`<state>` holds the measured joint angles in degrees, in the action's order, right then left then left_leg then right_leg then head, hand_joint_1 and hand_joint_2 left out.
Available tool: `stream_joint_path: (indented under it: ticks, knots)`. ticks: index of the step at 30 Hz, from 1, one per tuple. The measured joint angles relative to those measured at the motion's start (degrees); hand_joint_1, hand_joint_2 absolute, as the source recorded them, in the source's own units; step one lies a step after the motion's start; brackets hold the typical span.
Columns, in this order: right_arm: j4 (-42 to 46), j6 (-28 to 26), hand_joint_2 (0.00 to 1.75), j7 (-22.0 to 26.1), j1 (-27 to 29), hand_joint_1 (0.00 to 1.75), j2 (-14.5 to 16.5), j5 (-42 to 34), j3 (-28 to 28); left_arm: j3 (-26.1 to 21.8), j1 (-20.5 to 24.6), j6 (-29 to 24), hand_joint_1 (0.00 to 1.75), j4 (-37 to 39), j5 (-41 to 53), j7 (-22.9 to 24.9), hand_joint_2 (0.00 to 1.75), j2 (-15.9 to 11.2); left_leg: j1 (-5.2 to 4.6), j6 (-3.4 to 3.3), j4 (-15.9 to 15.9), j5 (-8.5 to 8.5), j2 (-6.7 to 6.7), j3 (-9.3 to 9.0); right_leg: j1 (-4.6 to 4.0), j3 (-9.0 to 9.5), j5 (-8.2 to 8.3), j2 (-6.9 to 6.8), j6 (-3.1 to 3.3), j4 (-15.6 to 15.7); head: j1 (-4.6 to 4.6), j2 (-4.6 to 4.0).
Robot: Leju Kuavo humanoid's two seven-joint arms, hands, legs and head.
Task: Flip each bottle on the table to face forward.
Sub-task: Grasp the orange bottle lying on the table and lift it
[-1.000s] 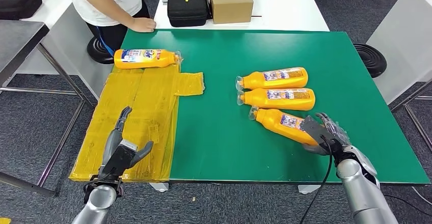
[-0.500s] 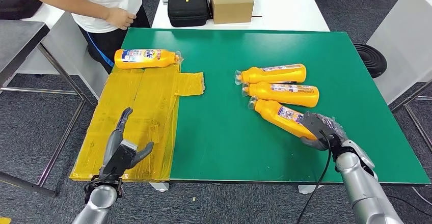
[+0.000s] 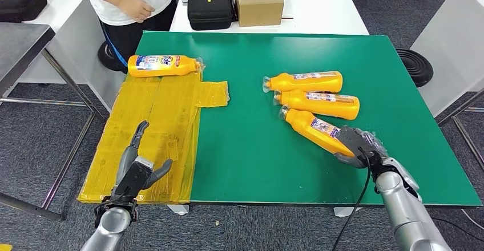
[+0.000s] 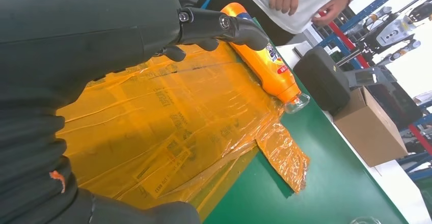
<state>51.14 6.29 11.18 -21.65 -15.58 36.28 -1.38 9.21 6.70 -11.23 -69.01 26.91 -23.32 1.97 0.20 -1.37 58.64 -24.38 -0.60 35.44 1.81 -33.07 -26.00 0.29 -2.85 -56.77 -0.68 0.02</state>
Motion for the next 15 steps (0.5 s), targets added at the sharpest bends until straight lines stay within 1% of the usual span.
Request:
stream_joint_path:
  ticks: [5,8,12,15]
  knots:
    - [5.1,-3.3,1.75,8.1,2.7,1.75,2.4,-3.4,-0.6,-0.2,-0.2,-0.2,0.00,0.0,-0.2,-0.1,1.75,0.0,0.02,0.00,0.0,0.00,-0.02,0.04,-0.03,-0.03,0.00,-0.01,0.00,0.0,-0.01,0.00]
    - [9.3,-5.5,1.75,11.2,4.2,1.75,4.7,-4.4,-1.0,-0.3,-0.3,-0.3,0.00,0.0,-0.4,-0.3,1.75,0.0,0.04,0.00,0.0,0.00,-0.01,0.05,-0.05,-0.06,-0.01,-0.01,0.00,0.0,-0.01,0.00]
    - [13.5,-6.7,1.75,12.6,5.6,1.75,7.4,-4.5,-1.9,-0.3,-0.3,-0.3,0.00,-0.1,-0.5,-0.4,1.75,0.0,0.04,0.00,0.0,0.00,-0.03,0.07,-0.04,-0.09,-0.01,-0.03,0.00,0.0,-0.01,0.00]
    - [15.2,-6.8,1.75,12.6,6.2,1.75,8.3,-4.6,-2.1,-0.3,-0.4,-0.3,0.00,-0.1,-0.6,-0.5,1.75,0.0,0.03,0.00,0.0,0.00,-0.05,0.09,-0.02,-0.08,-0.01,-0.06,0.00,0.0,-0.01,0.00]
